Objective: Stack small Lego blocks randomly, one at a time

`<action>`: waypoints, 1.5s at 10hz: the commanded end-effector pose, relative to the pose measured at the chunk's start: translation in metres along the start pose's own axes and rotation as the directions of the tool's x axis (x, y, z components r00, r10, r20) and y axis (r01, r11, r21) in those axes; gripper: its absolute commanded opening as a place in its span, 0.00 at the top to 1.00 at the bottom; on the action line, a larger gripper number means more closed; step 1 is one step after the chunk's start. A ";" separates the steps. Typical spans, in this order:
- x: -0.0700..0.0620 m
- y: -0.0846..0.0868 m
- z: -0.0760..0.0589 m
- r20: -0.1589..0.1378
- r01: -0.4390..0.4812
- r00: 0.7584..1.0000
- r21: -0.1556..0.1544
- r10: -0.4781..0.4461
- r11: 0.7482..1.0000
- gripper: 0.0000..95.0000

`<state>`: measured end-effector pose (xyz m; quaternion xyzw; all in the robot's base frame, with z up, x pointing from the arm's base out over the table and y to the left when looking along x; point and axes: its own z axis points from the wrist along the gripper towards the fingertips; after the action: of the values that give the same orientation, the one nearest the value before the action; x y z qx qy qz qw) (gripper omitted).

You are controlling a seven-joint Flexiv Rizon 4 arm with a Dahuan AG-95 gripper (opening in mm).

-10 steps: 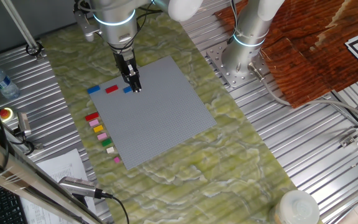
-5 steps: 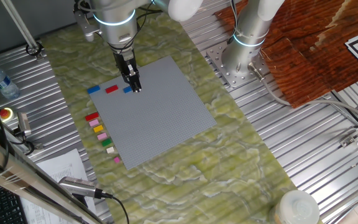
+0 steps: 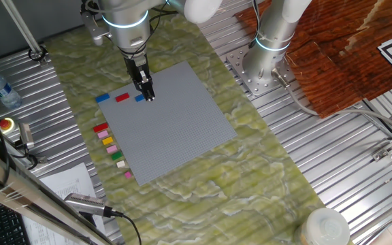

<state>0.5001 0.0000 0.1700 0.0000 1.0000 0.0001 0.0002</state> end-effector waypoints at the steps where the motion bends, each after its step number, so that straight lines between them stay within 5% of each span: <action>1: 0.000 0.000 0.000 0.022 -0.010 1.000 -0.008 0.010 1.000 1.00; 15: 0.000 0.000 0.000 0.016 -0.010 1.000 0.002 0.010 1.000 1.00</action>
<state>0.5005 0.0002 0.1698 0.0051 1.0000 -0.0005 0.0081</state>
